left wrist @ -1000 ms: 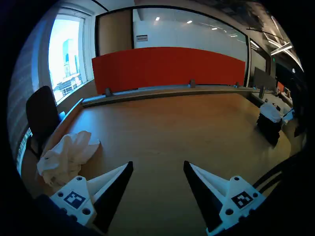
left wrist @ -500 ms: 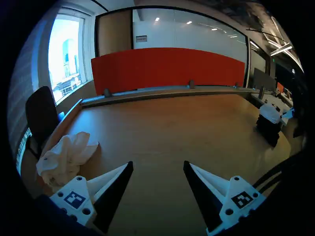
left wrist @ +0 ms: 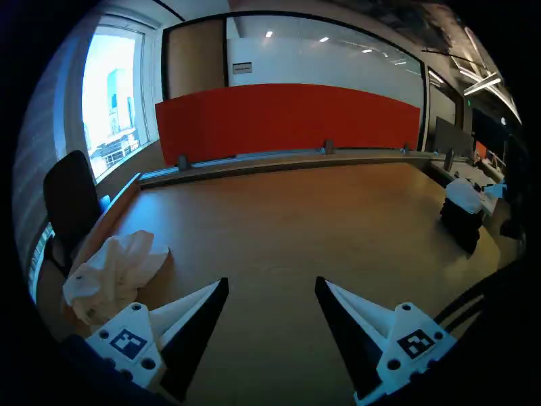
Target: Fold towel
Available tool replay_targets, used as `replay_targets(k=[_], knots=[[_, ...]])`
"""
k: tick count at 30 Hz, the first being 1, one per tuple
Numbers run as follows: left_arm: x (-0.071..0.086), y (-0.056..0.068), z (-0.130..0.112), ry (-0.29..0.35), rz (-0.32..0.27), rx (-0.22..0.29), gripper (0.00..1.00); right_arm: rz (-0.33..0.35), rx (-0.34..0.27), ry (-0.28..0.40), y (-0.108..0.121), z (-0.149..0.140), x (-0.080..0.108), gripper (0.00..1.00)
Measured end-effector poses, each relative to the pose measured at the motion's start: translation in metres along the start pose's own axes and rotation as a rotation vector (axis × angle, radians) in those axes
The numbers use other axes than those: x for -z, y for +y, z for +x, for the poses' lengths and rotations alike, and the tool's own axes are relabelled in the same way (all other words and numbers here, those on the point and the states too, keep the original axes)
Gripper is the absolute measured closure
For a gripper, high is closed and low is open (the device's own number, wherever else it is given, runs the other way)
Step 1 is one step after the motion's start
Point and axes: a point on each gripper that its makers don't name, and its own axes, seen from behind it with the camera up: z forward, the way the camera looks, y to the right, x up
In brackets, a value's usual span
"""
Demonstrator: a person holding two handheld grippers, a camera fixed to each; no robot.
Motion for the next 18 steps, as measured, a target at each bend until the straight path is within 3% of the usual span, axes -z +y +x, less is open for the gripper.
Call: replay_targets(k=[6, 12, 18], knots=[[-0.002, 0.001, 0.002, 0.003, -0.001, 0.001, 0.05, -0.034, -0.034, 0.099, 0.001, 0.019, 0.002, 0.00], [-0.002, 0.001, 0.003, 0.007, -0.001, 0.005, 0.05, -0.036, -0.068, 0.139, -0.002, 0.032, 0.003, 0.01], [-0.002, 0.001, 0.006, 0.019, 0.002, 0.017, 0.05, -0.030, -0.094, 0.233, -0.010, 0.056, 0.009, 0.00]])
